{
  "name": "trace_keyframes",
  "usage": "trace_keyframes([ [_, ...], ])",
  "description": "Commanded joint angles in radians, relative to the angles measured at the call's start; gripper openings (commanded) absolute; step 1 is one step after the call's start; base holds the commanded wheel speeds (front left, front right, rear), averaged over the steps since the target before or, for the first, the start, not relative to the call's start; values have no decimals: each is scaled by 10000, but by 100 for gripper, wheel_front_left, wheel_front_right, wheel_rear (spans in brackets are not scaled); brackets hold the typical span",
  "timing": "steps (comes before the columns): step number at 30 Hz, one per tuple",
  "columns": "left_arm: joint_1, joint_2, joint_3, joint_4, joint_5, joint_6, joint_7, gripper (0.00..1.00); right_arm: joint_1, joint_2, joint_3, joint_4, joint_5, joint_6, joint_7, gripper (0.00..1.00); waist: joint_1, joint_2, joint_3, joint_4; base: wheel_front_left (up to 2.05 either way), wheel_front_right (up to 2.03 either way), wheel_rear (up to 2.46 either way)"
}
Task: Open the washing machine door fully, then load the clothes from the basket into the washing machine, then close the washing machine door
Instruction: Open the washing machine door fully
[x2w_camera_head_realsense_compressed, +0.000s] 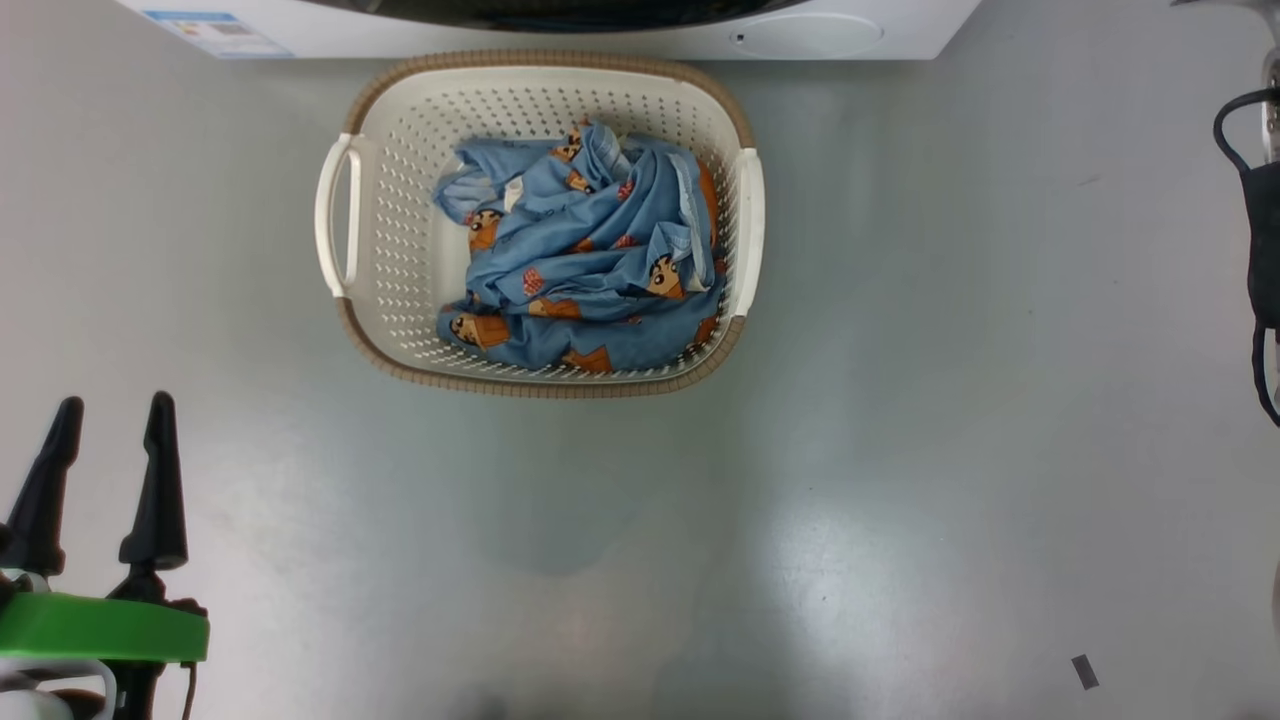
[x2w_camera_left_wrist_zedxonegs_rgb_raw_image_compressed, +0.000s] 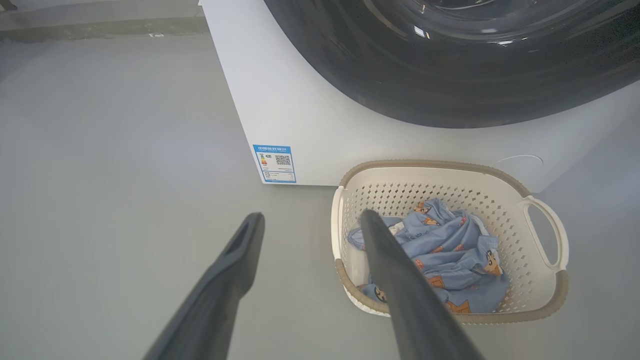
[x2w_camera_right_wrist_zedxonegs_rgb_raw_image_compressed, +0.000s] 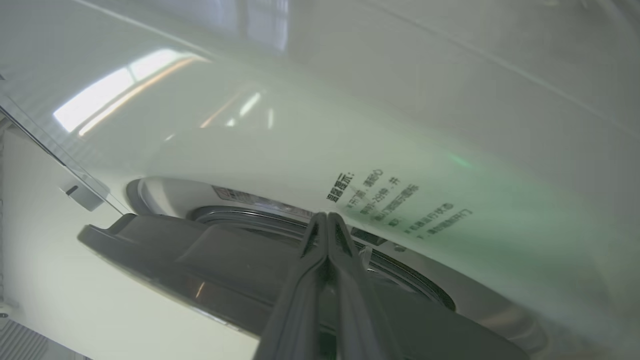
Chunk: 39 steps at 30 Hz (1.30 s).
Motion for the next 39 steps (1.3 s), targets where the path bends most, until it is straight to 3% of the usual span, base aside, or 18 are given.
trace_keyframes([
  [1,37,289,435,-147,-28,-14,-63,100,-73,103,115,-241,-166,-11,64,0,0,0,56,53,0,0,0],
  [17,405,-43,825,-184,-76,-14,-63,100,-508,-84,212,-302,65,-11,305,0,0,0,249,206,0,0,0],
  [39,535,46,796,-96,-40,-14,-63,100,-764,353,8,-39,586,-11,696,0,0,0,233,464,0,0,0],
])
